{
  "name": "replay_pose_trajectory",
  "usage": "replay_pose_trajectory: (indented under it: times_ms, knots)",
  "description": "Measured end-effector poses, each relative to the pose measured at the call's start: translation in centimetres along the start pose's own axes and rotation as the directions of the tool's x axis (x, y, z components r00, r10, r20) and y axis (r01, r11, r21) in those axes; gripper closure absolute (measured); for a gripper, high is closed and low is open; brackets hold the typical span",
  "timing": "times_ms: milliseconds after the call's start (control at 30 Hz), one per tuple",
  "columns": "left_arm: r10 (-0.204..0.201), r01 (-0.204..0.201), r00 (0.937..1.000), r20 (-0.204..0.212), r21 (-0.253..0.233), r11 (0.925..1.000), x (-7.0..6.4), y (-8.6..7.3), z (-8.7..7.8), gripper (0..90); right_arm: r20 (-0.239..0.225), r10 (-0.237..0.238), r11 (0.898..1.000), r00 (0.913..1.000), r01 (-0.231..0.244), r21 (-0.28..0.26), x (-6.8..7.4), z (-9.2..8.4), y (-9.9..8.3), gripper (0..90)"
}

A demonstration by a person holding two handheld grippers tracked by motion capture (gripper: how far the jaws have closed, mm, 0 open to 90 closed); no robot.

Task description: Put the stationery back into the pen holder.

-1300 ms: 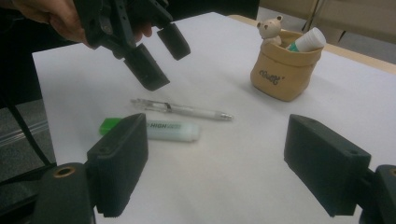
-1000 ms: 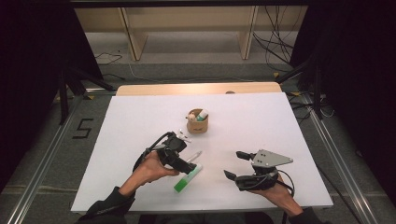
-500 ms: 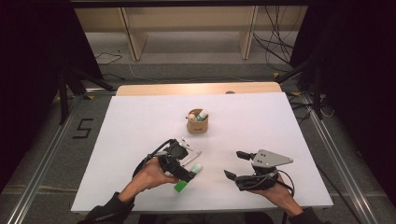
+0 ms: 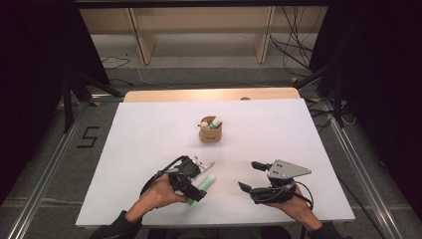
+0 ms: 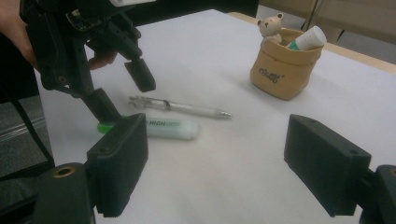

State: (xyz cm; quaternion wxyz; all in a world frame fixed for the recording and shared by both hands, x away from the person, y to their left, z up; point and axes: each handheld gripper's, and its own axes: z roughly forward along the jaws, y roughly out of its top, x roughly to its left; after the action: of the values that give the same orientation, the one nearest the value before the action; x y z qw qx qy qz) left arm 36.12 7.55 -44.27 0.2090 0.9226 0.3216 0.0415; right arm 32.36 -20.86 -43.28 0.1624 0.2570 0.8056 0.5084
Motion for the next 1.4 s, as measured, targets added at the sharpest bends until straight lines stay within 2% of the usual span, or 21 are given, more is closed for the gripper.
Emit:
replay_pose_trajectory:
  times_ms: [333,733,900,1267,1400]
  knots:
    - [0.004,-0.004,1.0,-0.006,0.05,0.9987,-0.5,-0.6,1.2,35.4,-0.002,-0.003,1.0,1.0,0.003,0.006,0.1,0.1,-0.1,22.6]
    - [0.018,-0.017,0.9997,-0.018,0.081,0.9966,-0.5,-0.8,1.7,48.0,-0.005,-0.004,1.0,1.0,0.004,0.008,0.1,0.2,-0.1,22.6]
    - [0.015,-0.012,0.9992,-0.036,0.079,0.9968,-0.6,-0.8,1.9,53.1,-0.006,-0.001,1.0,1.0,0.001,0.01,0.1,0.2,-0.1,22.6]
    - [0.028,-0.025,0.999,-0.034,0.075,0.9969,-0.5,-0.8,1.9,66.1,-0.01,-0.005,1.0,0.9999,0.005,0.014,0.2,0.3,-0.2,22.6]
    - [0.037,-0.035,0.9988,-0.033,0.07,0.9969,-0.5,-0.7,1.9,66.5,-0.009,-0.011,1.0,0.9999,0.011,0.016,0.3,0.3,-0.1,22.6]
